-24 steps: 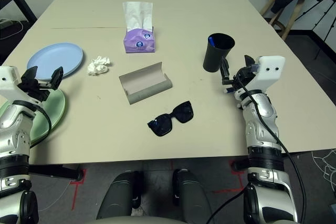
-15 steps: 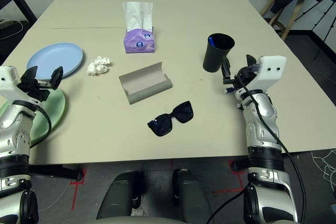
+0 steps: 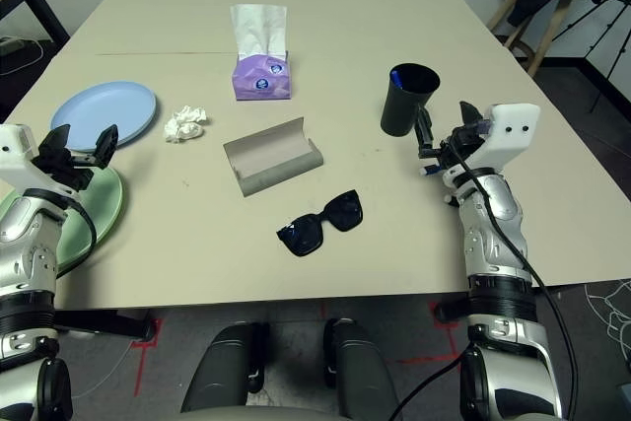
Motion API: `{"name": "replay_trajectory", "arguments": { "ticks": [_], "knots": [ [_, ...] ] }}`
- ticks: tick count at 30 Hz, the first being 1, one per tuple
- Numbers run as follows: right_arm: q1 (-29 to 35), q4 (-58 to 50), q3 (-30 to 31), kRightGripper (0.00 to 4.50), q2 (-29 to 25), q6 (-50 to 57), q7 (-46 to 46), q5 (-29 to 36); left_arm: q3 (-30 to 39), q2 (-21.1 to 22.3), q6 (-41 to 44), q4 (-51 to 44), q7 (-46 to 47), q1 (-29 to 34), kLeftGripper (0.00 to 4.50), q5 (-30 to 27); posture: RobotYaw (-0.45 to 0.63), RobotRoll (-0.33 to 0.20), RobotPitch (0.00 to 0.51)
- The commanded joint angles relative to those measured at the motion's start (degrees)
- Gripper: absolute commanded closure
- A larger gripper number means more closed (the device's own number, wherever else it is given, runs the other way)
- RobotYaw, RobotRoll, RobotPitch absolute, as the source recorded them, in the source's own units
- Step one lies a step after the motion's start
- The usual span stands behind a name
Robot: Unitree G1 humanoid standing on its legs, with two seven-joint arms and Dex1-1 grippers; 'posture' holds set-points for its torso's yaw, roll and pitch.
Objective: Organize and tidy the items on the table.
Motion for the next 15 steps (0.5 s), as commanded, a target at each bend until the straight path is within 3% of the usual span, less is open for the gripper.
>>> {"name": "replay_trajectory", "arguments": {
  "ticks": [1, 6, 15],
  "knots": [
    [1.20, -2.13, 2.87, 0.02, -3.53, 0.05, 10.29, 1.77, 0.46, 0.22, 0.23, -0.27, -0.16, 0.68, 0.00, -0.53, 0.09, 0.000, 0.090],
    [1.03, -2.33, 6.69, 0.02, -6.87, -0.53, 21.57, 2.50, 0.59, 0.28, 0.35, -0.44, -0.24, 0.90, 0.00, -0.51, 0.10, 0.000, 0.091],
    [0.73, -2.72, 11.97, 0.02, -8.38, -2.60, 33.75, 2.19, 0.88, 0.47, 0.93, -2.19, -0.11, 2.15, 0.00, -0.76, 0.12, 0.000, 0.096]
  ]
}}
